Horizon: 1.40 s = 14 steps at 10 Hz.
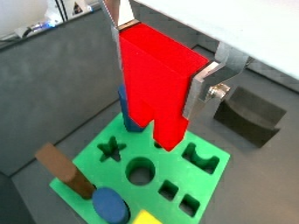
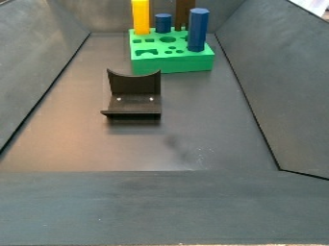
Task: Pick up the double-square object. Move up. Rotate the double-square object. Place the double-square object on the fixture. Regrasp the double-square object. Move to above the board. Insert the double-square object.
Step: Insert the double-square object.
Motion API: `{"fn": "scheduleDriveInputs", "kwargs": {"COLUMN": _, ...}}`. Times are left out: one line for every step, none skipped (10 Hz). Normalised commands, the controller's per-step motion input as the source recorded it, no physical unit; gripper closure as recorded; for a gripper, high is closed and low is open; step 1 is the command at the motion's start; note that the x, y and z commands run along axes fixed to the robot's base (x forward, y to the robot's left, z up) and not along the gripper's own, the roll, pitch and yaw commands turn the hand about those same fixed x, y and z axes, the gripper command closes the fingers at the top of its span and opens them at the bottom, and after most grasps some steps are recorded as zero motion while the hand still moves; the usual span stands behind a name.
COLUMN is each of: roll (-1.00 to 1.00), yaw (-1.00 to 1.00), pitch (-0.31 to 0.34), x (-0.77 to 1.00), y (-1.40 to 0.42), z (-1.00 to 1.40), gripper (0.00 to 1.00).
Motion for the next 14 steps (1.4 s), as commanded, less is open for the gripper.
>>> {"fn": "scheduleDriveInputs", "kwargs": {"roll": 0.09, "yaw": 0.15, "pitch": 0.077, "x": 0.8, "y": -0.04, "z": -0.37, "gripper": 1.0}}
{"fn": "scheduleDriveInputs", "kwargs": {"roll": 0.08, "yaw": 0.15, "pitch": 0.051, "x": 0.77, "y": -0.02, "z": -0.37, "gripper": 1.0}}
{"fn": "scheduleDriveInputs", "kwargs": {"roll": 0.07, "yaw": 0.14, "pitch": 0.057, "x": 0.79, "y": -0.01, "z": -0.37, "gripper": 1.0}}
{"fn": "scheduleDriveInputs", "kwargs": {"roll": 0.06, "yaw": 0.12, "pitch": 0.043, "x": 0.75, "y": -0.01, "z": -0.37, "gripper": 1.0}}
{"fn": "scheduleDriveInputs", "kwargs": {"roll": 0.09, "yaw": 0.09, "pitch": 0.074, "x": 0.77, "y": -0.01, "z": -0.37, "gripper": 1.0}}
{"fn": "scheduleDriveInputs", "kwargs": {"roll": 0.1, "yaw": 0.07, "pitch": 0.069, "x": 0.77, "y": -0.03, "z": -0.37, "gripper": 1.0}}
{"fn": "scheduleDriveInputs", "kwargs": {"roll": 0.1, "yaw": 0.08, "pitch": 0.06, "x": 0.85, "y": -0.04, "z": -0.37, "gripper": 1.0}}
{"fn": "scheduleDriveInputs", "kwargs": {"roll": 0.1, "yaw": 0.07, "pitch": 0.039, "x": 0.85, "y": -0.03, "z": -0.34, "gripper": 1.0}}
{"fn": "scheduleDriveInputs", "kwargs": {"roll": 0.1, "yaw": 0.08, "pitch": 0.0, "x": 0.73, "y": 0.0, "z": -0.32, "gripper": 1.0}}
{"fn": "scheduleDriveInputs", "kwargs": {"roll": 0.09, "yaw": 0.08, "pitch": 0.0, "x": 0.62, "y": 0.0, "z": -0.32, "gripper": 1.0}}
{"fn": "scheduleDriveInputs", "kwargs": {"roll": 0.1, "yaw": 0.07, "pitch": 0.0, "x": 0.55, "y": 0.0, "z": -0.33, "gripper": 1.0}}
{"fn": "scheduleDriveInputs", "kwargs": {"roll": 0.16, "yaw": 0.07, "pitch": 0.004, "x": 0.55, "y": 0.0, "z": -0.36, "gripper": 1.0}}
{"fn": "scheduleDriveInputs", "kwargs": {"roll": 0.14, "yaw": 0.11, "pitch": 0.0, "x": 0.37, "y": 0.0, "z": -0.43, "gripper": 1.0}}
{"fn": "scheduleDriveInputs", "kwargs": {"roll": 0.17, "yaw": 0.22, "pitch": 0.0, "x": 0.05, "y": 0.0, "z": -0.53, "gripper": 1.0}}
